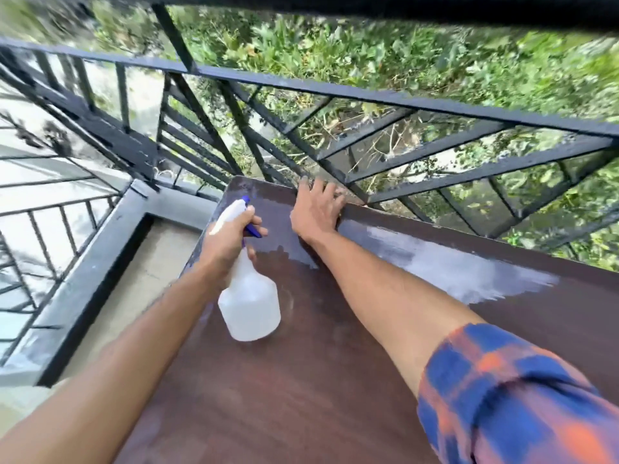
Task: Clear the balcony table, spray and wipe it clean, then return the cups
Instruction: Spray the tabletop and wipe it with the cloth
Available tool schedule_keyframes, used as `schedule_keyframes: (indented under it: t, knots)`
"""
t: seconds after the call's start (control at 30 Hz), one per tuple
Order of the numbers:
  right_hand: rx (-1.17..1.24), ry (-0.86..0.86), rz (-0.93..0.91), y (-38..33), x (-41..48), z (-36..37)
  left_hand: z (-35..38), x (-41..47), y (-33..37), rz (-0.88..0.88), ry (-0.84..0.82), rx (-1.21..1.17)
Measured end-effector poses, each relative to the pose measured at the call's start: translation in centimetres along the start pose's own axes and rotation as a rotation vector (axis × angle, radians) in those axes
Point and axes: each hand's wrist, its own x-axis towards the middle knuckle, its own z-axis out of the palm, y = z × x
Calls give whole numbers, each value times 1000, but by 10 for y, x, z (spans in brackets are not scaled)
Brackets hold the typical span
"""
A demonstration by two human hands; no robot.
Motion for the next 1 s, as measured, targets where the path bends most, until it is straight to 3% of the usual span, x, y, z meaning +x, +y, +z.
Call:
schedule_keyframes:
  t: [0.33, 0.77, 1.0]
  knots:
    - [-82, -281, -432, -92, 53, 22, -81, 19, -11, -11, 138, -83]
    - [-223, -528, -915, -95, 39, -4, -48, -7, 9, 56, 150, -64]
    - [-106, -381, -981, -55, -23, -2, -36, -25, 0, 2, 128, -99]
